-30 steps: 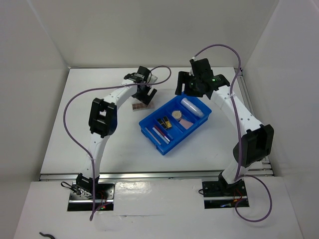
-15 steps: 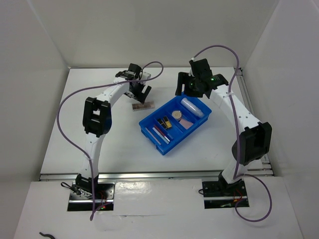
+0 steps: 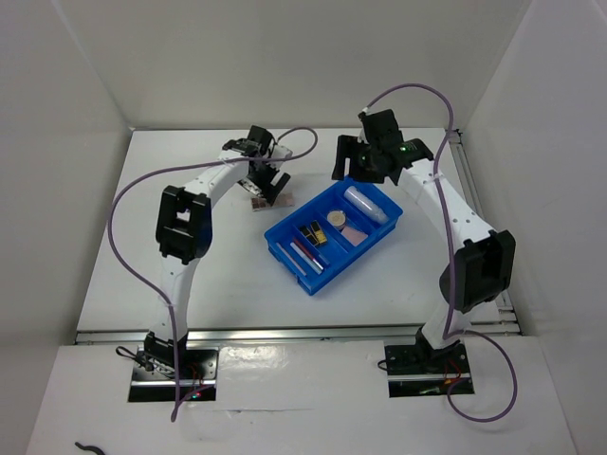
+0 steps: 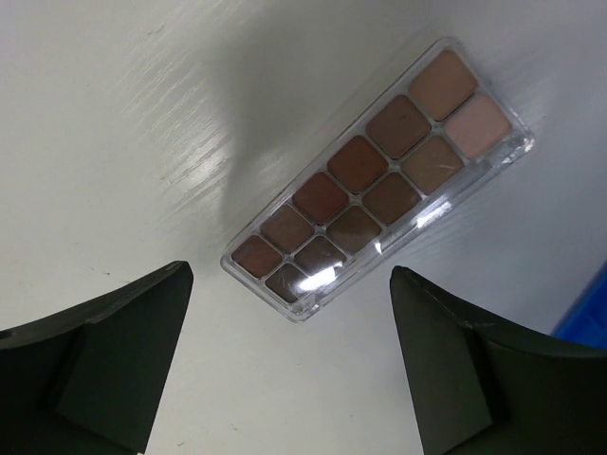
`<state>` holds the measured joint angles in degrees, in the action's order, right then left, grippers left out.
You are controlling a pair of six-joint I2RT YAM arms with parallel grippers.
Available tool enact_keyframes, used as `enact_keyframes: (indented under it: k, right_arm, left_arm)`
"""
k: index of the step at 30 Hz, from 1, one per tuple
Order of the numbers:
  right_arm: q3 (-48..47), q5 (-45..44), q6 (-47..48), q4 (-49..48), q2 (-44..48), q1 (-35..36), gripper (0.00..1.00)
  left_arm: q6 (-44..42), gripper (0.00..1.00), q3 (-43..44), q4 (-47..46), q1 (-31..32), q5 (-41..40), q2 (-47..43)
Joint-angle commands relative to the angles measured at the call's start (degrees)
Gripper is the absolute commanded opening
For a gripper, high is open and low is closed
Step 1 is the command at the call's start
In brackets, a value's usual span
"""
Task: Organize the makeup
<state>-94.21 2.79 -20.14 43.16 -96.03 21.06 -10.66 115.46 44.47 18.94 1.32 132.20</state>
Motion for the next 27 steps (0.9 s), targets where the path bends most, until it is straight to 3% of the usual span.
enact_keyframes:
  k: [1,14,16,24,27]
  right_arm:
    - [-3.34,0.55,0.89,-0.09,-0.30,-0.32,0.81]
    - [-3.34,-0.59,0.89,0.44,-0.83,-0.84,0.81]
    - [-3.34,-0.59,0.89,0.44,-0.83,-0.84,0.81]
    - [-2.82,-1.73,0.89,0.44,0.22,-0.84,0.81]
    - [-2.82,-1.73,0.89,0.44,0.23,-1.37,0.81]
  left_arm:
    - [-1.91,1.00,0.12,-0.69,0.92,-4.30,1.48]
    - [-1.39,0.99,9.43,-1.23,0.92,-3.26,9.21]
    - [-1.39,0.96,10.57,-1.23,1.45,-2.47,10.09]
    - [0.28,0.63,9.43,-1.23,1.45,1.22,10.71]
    - [1.42,0.61,9.43,-1.23,1.45,1.75,10.09]
